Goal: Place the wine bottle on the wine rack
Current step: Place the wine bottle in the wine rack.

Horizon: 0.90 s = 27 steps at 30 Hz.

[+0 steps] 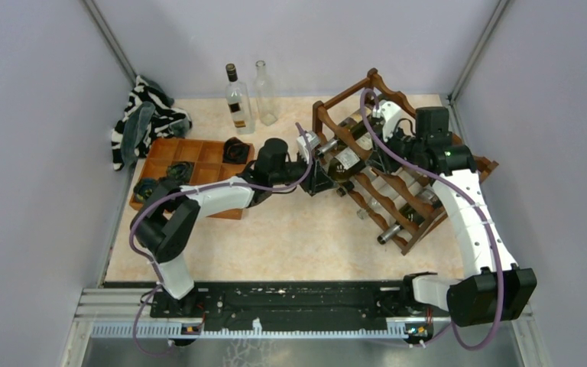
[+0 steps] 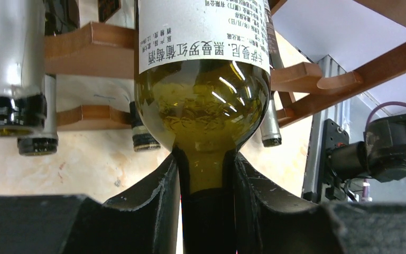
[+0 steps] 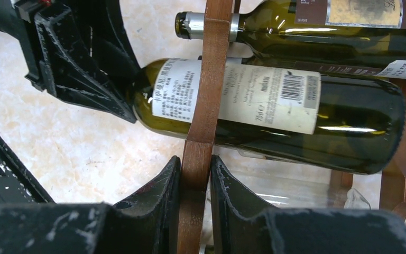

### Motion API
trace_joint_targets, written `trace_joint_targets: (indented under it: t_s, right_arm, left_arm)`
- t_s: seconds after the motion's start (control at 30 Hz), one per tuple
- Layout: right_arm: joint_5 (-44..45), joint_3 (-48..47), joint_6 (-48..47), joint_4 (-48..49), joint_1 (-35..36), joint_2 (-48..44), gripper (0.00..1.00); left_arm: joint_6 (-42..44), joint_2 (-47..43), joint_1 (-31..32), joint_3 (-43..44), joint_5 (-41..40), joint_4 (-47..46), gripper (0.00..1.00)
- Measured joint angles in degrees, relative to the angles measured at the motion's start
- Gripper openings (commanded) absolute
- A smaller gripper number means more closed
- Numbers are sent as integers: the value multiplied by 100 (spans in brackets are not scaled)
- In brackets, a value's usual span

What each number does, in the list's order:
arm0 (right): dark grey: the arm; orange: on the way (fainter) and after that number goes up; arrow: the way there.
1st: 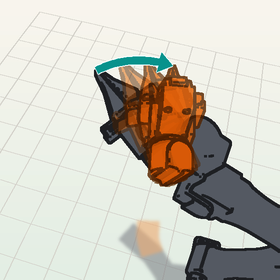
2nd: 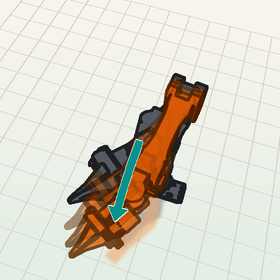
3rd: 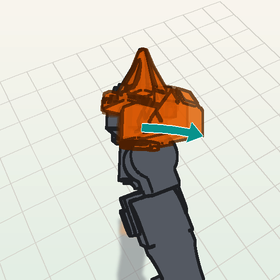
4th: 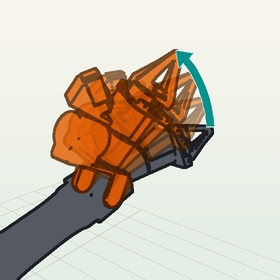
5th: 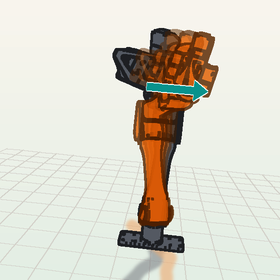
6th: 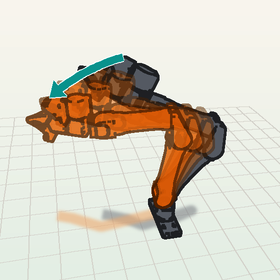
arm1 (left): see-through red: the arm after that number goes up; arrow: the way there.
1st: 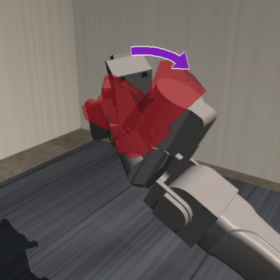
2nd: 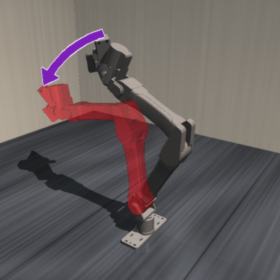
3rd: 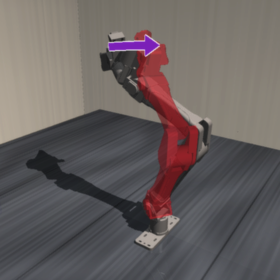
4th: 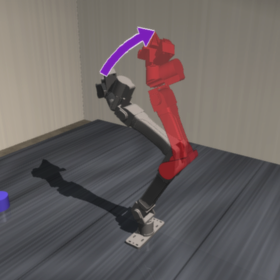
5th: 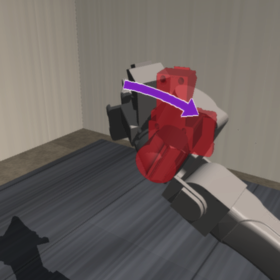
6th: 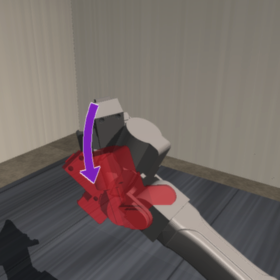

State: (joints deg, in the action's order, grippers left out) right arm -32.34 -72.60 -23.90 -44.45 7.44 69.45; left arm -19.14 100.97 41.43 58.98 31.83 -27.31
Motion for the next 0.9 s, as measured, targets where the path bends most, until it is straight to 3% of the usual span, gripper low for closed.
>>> trace_joint_targets:
  t_s: [0.9]
  right_arm:
    - [-39,98,208,164,-13,-42,16]
  left_arm:
    - [785,776,415,1596,-1038,1001,0]
